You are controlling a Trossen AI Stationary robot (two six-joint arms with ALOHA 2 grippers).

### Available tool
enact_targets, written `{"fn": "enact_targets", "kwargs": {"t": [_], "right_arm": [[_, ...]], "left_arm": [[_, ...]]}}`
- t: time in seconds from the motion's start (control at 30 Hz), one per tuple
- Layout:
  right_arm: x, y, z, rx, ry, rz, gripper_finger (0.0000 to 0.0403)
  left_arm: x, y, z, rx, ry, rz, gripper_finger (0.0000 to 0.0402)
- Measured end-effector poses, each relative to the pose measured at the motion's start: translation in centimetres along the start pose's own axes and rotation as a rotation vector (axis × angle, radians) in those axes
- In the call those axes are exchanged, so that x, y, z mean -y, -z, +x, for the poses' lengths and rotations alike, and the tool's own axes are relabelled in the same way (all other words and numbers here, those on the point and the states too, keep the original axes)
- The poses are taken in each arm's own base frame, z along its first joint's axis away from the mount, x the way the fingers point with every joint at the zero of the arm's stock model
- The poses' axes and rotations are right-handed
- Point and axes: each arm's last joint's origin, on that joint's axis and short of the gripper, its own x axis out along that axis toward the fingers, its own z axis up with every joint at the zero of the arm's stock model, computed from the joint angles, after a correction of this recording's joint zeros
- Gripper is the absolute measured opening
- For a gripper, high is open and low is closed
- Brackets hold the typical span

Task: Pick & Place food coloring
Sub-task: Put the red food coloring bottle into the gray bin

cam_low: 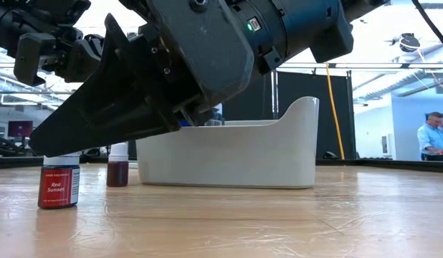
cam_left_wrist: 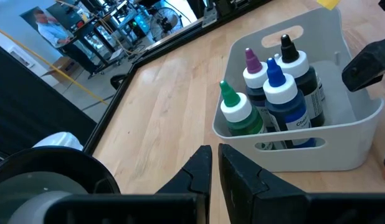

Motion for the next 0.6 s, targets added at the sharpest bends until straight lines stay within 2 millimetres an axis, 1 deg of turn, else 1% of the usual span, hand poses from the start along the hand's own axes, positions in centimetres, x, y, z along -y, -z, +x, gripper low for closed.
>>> {"fn": "enact_targets", "kwargs": {"t": [0.33, 0.47, 0.6], "right_arm": [[0.18, 0.06, 0.03, -0.008, 0.003, 0.022, 0.0158], [0.63, -0.02, 0.09, -0.004, 0.01, 0.063, 0.0137], [0.67, -0.01, 0.1, -0.006, 0.011, 0.05, 0.0105]], "left_arm": [[0.0, 0.0, 0.0, 0.0, 0.0, 0.0, 0.0037], [0.0, 0.0, 0.0, 0.0, 0.0, -0.002, 0.0037], [0.0, 0.01, 0.0, -0.001, 0.0, -0.01, 0.0037]]}}
